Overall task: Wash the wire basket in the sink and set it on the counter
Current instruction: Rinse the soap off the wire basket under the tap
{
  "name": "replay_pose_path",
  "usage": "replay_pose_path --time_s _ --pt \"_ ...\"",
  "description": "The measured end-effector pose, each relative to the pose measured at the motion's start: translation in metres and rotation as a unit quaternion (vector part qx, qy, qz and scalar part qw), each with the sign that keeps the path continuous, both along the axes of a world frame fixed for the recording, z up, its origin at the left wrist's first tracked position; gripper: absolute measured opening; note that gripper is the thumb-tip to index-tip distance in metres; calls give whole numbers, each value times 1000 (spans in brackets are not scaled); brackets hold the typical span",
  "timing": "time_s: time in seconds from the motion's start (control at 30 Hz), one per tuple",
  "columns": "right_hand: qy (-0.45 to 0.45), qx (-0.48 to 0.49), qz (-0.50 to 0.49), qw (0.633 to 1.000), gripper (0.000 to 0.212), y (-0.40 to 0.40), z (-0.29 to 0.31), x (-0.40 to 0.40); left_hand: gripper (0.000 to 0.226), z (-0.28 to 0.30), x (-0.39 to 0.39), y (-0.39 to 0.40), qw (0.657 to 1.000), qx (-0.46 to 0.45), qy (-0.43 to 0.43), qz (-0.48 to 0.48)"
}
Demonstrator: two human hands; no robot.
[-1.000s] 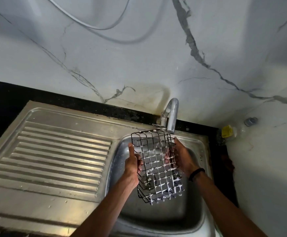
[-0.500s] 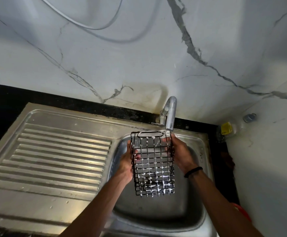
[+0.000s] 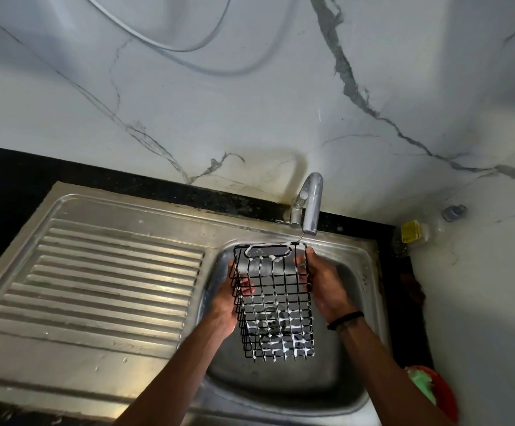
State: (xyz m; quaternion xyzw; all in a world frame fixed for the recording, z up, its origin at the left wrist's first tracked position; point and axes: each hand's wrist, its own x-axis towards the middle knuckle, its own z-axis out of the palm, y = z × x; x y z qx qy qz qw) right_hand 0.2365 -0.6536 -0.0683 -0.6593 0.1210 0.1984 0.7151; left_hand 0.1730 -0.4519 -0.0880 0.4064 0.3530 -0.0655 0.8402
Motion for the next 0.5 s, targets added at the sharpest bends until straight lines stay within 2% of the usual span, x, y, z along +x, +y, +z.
replay_pose_path --time_s 0.03,0.13,0.23,0.3,0.4,0.43,0.5 --pt "-1 6 -6 1000 40 1 0 0 53 0 1 0 1000 -1 9 4" --pt "0 -2 -10 1000 48 5 6 -1 29 -8 2 0 1000 -13 28 3" --pt "-7 -11 1 1000 41 9 13 0 17 -6 0 2 999 -22 40 -10" --pt "-6 -13 2 1000 37 9 15 1 25 -1 1 5 999 -22 30 -21" --pt "3 3 -29 1000 27 3 17 1 65 3 7 7 999 -21 2 -50" --pt "1 1 -39 999 26 0 17 1 65 3 11 7 998 -21 -3 -53" --pt "-6 4 -53 999 29 -7 16 0 47 3 16 5 998 -35 6 -61"
